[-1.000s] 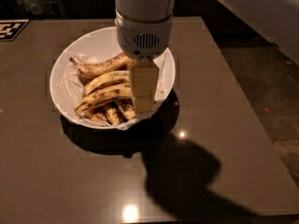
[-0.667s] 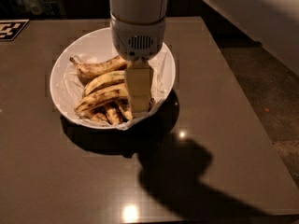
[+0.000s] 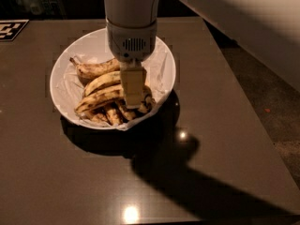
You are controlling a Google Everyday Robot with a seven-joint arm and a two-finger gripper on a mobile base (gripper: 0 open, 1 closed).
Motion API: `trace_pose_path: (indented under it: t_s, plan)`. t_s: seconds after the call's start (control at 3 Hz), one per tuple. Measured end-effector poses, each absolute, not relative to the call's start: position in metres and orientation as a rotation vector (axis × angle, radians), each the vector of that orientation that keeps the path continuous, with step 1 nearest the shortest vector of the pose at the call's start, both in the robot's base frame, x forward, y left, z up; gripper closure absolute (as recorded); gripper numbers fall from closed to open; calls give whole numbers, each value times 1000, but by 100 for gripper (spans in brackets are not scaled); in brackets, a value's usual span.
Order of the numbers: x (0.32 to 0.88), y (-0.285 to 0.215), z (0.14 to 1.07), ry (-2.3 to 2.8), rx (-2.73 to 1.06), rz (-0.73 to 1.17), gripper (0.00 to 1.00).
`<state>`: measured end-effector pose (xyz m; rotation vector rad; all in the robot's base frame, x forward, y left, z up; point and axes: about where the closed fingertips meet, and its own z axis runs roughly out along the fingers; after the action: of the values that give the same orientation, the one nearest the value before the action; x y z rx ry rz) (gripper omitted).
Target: Pick banana from white bowl
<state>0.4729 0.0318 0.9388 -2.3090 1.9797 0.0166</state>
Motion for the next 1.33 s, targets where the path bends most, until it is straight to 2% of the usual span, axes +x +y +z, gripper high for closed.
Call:
trace_pose_path:
  t_s: [1.33]
  plan:
    - [488,40,917,2000,-2347,74,40]
